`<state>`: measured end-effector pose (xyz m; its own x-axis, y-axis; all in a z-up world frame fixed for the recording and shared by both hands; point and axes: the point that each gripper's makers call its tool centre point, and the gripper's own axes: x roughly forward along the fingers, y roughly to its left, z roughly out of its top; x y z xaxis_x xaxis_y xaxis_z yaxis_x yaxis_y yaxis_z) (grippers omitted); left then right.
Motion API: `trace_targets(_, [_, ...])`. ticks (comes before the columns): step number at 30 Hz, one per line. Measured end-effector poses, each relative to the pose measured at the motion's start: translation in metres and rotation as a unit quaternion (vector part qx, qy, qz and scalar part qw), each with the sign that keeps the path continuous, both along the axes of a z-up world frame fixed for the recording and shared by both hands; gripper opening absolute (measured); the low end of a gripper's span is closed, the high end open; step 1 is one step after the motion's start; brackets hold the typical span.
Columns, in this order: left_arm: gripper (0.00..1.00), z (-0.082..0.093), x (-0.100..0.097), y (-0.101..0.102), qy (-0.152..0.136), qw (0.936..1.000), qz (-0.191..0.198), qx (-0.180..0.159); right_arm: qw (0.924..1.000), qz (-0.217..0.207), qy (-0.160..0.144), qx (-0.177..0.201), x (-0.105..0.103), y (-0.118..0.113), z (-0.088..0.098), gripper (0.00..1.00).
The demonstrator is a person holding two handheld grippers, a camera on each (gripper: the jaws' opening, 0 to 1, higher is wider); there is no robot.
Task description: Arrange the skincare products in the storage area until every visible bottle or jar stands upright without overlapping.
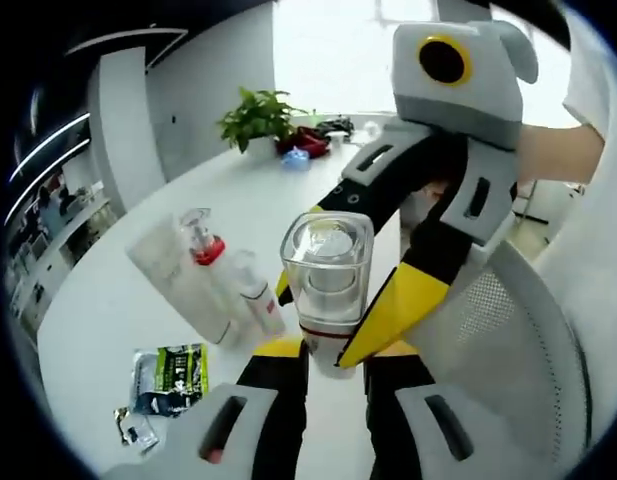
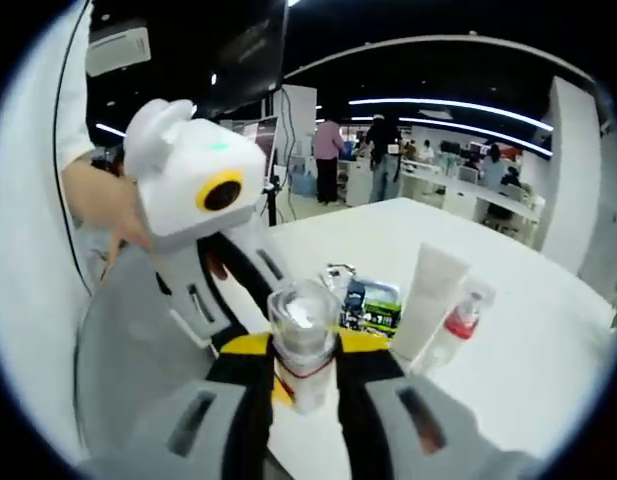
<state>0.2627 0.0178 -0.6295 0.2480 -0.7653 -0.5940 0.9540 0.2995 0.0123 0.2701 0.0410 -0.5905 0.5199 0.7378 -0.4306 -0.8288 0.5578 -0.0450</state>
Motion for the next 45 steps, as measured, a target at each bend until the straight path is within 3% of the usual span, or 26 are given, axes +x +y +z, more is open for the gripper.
trace_targets(10, [0.17,-0.027,-0.001,-0.004,0.017,0.9997,-0.017,0.003,0.9993,-0.02,0.029,-0.014,0.0,-0.005,-0.027,0.23])
trace_targets(20, [0.17,-0.049,0.007,-0.008,0.016,0.9984,-0.054,0.004,0.9981,-0.034,0.038,-0.033,0.007,-0.007,-0.045,0.25])
trace_targets(32, [0.17,-0.065,0.009,-0.014,0.02,0.9966,-0.08,-0.006,0.9969,-0.041,0.051,-0.043,0.013,-0.009,-0.059,0.29])
trace_targets(36, [0.17,-0.065,0.006,-0.016,0.02,0.9958,-0.088,-0.018,0.9964,-0.049,0.054,-0.042,0.012,-0.015,-0.061,0.33])
trace_targets(45, [0.17,-0.073,0.011,-0.015,0.016,0.995,-0.098,-0.01,0.9943,-0.073,0.067,-0.039,0.006,-0.03,-0.066,0.42])
